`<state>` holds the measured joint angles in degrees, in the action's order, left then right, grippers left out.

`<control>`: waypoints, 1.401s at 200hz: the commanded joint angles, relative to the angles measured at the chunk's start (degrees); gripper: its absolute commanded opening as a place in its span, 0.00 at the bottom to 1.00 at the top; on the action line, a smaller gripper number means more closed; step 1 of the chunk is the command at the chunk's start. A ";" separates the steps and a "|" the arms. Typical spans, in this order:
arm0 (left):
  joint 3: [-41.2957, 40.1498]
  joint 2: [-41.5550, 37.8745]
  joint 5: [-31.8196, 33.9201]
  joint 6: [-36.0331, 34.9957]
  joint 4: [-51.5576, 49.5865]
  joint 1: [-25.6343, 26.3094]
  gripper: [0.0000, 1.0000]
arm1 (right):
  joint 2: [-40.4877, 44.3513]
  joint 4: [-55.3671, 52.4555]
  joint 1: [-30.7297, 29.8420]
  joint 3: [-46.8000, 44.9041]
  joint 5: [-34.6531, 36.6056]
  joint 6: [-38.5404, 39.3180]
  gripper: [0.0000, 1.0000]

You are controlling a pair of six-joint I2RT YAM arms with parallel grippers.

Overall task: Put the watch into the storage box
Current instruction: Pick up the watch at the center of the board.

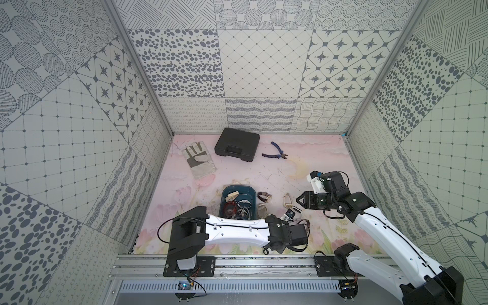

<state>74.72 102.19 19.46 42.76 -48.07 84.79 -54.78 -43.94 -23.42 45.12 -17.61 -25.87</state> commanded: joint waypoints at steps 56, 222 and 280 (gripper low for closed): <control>5.61 8.45 9.14 2.55 -10.46 0.04 0.43 | 1.28 1.43 0.24 -0.14 -1.82 1.60 0.43; 1.31 7.58 10.42 2.05 -8.65 -2.62 0.26 | 1.54 2.11 0.13 -0.41 -2.94 1.95 0.43; 0.58 7.02 11.42 2.23 -7.94 -2.88 0.11 | 1.37 2.71 0.14 -0.78 -3.83 2.13 0.43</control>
<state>75.75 110.52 28.86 44.51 -55.59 82.39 -54.52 -43.40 -23.38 45.06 -20.58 -24.82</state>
